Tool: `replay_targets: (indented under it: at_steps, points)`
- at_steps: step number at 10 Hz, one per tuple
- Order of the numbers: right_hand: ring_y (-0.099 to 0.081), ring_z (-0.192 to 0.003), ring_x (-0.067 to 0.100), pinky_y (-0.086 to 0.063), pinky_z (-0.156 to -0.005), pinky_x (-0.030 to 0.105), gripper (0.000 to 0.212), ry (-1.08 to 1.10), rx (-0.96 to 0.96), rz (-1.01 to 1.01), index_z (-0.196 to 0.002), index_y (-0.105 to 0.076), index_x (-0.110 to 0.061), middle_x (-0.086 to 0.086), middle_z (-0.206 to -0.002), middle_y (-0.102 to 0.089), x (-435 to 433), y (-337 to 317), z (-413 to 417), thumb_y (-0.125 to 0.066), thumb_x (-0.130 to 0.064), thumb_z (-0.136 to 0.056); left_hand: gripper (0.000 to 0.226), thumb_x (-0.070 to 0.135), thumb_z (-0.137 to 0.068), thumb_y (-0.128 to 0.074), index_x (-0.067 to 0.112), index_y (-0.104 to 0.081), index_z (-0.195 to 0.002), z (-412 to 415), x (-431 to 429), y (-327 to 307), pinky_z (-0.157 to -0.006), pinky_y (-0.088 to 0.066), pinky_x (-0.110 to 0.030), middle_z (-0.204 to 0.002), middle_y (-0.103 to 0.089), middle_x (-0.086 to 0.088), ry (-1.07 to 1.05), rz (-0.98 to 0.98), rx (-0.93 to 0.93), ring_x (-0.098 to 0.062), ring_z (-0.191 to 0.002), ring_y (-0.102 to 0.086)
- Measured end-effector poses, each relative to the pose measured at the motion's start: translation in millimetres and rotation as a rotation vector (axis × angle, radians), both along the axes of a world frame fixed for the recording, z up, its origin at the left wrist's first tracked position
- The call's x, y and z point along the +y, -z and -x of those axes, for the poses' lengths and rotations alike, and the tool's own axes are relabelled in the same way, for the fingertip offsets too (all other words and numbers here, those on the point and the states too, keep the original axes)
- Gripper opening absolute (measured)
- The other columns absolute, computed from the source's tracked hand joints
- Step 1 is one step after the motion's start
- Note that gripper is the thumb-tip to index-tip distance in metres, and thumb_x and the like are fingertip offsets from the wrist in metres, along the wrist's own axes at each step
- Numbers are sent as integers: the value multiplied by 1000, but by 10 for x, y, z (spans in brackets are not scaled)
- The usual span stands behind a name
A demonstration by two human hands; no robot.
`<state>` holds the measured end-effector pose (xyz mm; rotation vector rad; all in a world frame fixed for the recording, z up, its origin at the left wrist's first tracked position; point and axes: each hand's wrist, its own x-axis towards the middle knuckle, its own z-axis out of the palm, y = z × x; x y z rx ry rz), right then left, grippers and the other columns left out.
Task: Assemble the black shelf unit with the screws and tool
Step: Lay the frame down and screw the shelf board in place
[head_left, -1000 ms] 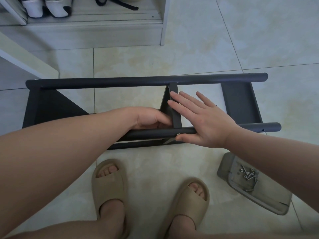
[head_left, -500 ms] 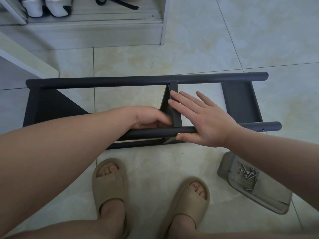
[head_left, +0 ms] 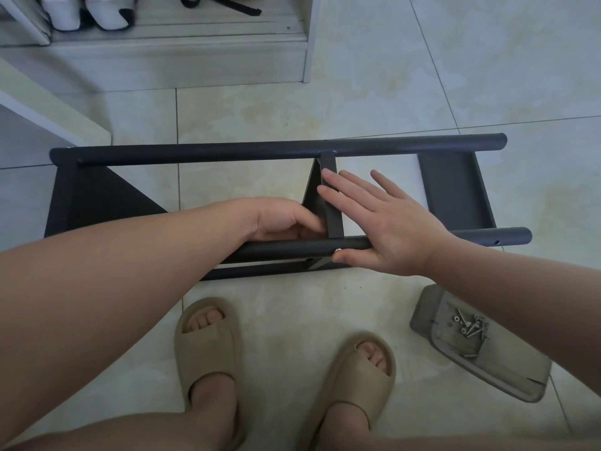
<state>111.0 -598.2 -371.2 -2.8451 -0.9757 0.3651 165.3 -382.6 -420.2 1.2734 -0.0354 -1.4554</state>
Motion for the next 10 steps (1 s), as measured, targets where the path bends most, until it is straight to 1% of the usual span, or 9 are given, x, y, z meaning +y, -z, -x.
replay_targets:
  at_steps: [1,2,3,4,5,6,7,9,10]
  points:
    - [-4,-157,15,-8,-127,49,92,-1,-3,-3,-163,-12,-24,-9,-169,2,-1,4,4,-29,-77,-90,20,14,-94,-54,9,-73,-91,10,-19,20,-65,-54,-25,-81,-73,-5,6,-55,-74,-17,-70,-68]
    - [-4,-157,15,-8,-127,49,91,-1,-6,-1,-163,-11,-24,-9,-169,2,-5,6,1,-29,-77,-90,16,14,-96,-55,8,-70,-94,18,-30,15,-65,-53,-26,-80,-71,-5,30,-65,-130,-16,-69,-67]
    - [-5,-157,15,-8,-127,49,92,0,-5,0,-163,-12,-24,-9,-170,2,-6,7,-2,-29,-78,-90,20,12,-90,-55,9,-74,-99,5,-6,12,-79,-54,-31,-91,-75,-8,20,-11,-43,-20,-81,-70]
    - [-6,-157,15,-8,-127,48,92,0,-8,-7,-163,-13,-24,-9,-170,1,-5,10,-1,-30,-78,-90,21,16,-84,-58,12,-78,-90,-6,0,10,-76,-55,-31,-86,-75,-7,14,10,-1,-20,-77,-69]
    - [-6,-157,16,-8,-127,48,91,-2,-13,-10,-163,-13,-24,-8,-170,0,-6,11,5,-30,-77,-91,26,16,-97,-53,13,-75,-84,6,-23,12,-58,-52,-24,-75,-70,-4,54,-66,-98,-15,-62,-64]
    - [-7,-157,16,-9,-127,48,92,-1,-15,-11,-163,-14,-23,-8,-170,0,-11,13,5,-31,-77,-91,24,12,-99,-50,11,-72,-89,18,-27,2,-63,-53,-25,-78,-72,-3,41,-56,-134,-15,-67,-67]
    - [-7,-157,16,-9,-127,48,92,0,-16,-8,-163,-14,-23,-8,-170,0,-9,14,1,-31,-77,-90,28,9,-99,-47,13,-75,-96,8,4,-1,-81,-53,-31,-92,-76,-5,25,5,-61,-18,-83,-70]
    - [-6,-157,15,-9,-127,48,91,1,-15,-5,-163,-13,-24,-9,-170,1,-7,18,6,-31,-77,-91,41,17,-99,-47,19,-78,-72,8,-18,-10,-56,-52,-22,-66,-68,0,52,-41,-22,-12,-57,-63]
    - [-7,-157,16,-9,-127,49,91,0,-15,-7,-163,-14,-23,-8,-170,0,-7,20,6,-31,-77,-91,29,16,-97,-53,15,-73,-77,19,-25,-23,-55,-51,-22,-65,-67,-1,59,-37,-86,-13,-55,-62]
